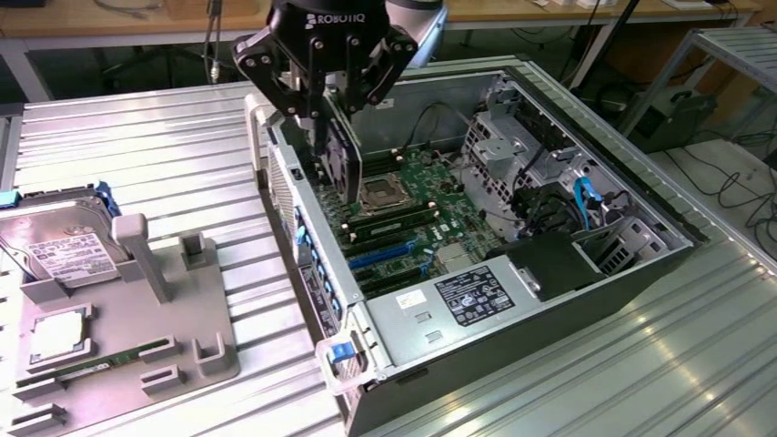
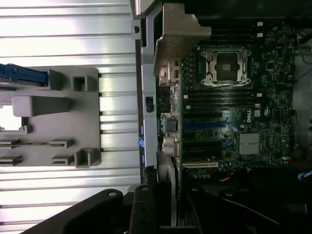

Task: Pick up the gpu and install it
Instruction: 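Pick up the gpu and move the gpu toward the slot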

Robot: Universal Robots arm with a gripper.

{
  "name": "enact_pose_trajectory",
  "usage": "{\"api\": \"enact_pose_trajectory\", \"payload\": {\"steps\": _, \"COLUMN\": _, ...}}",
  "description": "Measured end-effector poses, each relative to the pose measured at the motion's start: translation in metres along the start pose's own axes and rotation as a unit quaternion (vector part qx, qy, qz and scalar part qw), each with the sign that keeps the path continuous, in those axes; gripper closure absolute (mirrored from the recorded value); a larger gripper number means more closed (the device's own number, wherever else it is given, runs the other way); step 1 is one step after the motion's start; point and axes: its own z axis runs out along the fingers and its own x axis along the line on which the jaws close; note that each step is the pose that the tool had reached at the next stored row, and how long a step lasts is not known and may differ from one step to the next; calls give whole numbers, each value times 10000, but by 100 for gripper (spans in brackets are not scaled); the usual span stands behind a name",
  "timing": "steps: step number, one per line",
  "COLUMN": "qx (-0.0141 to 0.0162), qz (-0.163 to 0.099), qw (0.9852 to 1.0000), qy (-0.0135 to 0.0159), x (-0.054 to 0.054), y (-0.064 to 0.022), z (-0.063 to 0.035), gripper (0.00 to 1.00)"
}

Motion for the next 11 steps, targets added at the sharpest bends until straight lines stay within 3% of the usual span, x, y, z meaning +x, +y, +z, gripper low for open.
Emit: {"api": "enact_pose_trajectory", "payload": {"steps": 11, "qx": 0, "qz": 0, "qw": 10000, "qy": 0, "x": -263, "y": 12, "z": 17, "gripper": 72}}
